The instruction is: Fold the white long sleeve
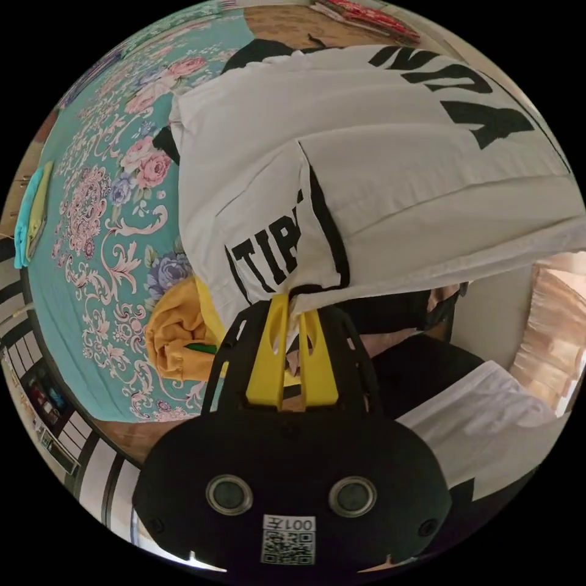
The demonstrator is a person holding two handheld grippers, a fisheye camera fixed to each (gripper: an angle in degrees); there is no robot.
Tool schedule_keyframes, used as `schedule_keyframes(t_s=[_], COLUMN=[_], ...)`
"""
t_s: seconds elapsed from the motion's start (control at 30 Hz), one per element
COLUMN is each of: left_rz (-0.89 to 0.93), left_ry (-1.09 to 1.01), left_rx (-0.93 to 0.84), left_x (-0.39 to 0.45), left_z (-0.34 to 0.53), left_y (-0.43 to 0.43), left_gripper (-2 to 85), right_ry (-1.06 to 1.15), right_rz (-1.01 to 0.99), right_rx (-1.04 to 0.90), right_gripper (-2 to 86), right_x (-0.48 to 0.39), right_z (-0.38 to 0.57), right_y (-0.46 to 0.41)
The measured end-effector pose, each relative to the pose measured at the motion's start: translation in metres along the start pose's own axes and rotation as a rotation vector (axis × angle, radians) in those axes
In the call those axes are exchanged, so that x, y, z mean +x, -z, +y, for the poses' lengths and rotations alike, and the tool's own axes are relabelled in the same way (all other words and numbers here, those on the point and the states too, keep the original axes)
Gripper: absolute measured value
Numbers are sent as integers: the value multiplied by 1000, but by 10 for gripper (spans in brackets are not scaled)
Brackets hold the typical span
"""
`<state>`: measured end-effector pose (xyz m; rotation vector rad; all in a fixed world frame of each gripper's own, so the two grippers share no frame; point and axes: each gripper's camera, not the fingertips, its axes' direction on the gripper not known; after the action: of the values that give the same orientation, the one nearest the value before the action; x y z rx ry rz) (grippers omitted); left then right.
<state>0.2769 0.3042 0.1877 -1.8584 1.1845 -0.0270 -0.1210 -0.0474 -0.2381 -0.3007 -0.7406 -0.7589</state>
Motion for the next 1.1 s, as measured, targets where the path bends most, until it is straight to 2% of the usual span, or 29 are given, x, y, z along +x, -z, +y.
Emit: schedule_keyframes(t_s=[0.17, 0.23, 0.43, 0.53, 0.73, 0.9, 1.1], left_rz=[112, 184, 167, 125, 65, 98, 70], left_ry=[113, 224, 297, 247, 123, 38, 37], left_rx=[229, 347, 634, 722, 799, 768, 720], left_x=[-29, -50, -79, -92, -144, -212, -295], left_z=[87, 141, 279, 343, 469, 569, 683], left_y=[69, 110, 219, 263, 320, 347, 372], left_gripper=[1, -1, -6, -9, -14, -13, -14], right_ry=[36, 60, 135, 213, 295, 254, 233], right_rz=[25, 9, -169, -143, -37, -1, -68], right_rx=[108, 167, 339, 413, 506, 565, 560], right_gripper=[5, 5, 6, 5, 5, 5, 4], right_x=[-23, -33, -71, -116, -229, -320, -407], right_z=[11, 16, 19, 21, 31, 38, 17], right_y=[30, 42, 57, 64, 42, -7, -86])
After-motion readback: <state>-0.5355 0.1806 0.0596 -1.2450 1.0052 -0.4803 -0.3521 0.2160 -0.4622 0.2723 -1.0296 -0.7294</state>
